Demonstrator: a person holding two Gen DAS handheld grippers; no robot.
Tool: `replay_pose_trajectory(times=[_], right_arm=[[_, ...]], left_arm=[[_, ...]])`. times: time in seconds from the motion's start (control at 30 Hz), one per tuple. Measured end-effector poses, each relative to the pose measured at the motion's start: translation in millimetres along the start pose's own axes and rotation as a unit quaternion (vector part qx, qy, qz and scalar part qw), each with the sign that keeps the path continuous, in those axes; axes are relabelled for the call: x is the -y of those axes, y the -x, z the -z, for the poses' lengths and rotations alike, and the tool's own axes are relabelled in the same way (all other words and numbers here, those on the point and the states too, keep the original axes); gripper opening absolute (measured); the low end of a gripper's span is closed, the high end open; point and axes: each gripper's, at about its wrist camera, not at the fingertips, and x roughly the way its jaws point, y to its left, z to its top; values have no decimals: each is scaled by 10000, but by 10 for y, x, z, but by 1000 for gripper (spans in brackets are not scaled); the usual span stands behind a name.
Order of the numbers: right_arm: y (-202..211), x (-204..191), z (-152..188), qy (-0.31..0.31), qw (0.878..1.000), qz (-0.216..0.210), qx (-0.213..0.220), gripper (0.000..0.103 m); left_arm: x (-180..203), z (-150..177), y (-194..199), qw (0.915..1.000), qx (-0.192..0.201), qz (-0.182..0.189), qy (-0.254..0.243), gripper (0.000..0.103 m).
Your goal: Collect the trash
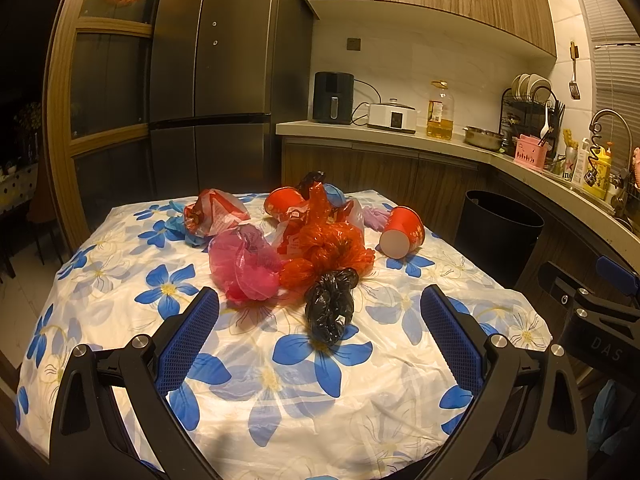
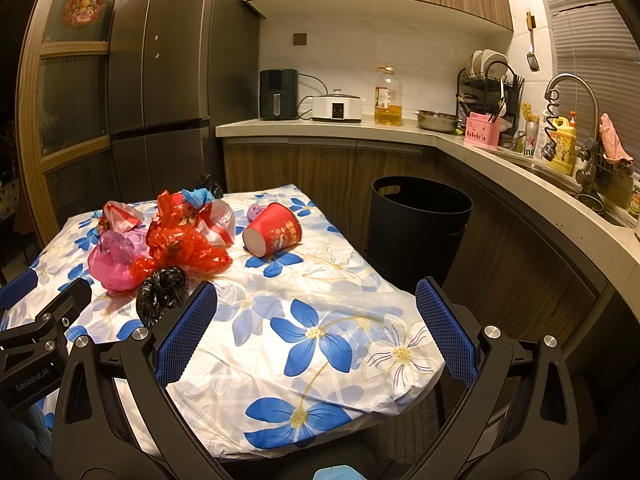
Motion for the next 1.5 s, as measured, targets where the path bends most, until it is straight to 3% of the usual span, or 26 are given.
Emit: replay_pose_trajectory(times=[1.5], right_arm=[[-10,-2,-8,9,10000,-3,-11,98]], left_arm=[[-31,23,-13,10000,2,-4,32,97]])
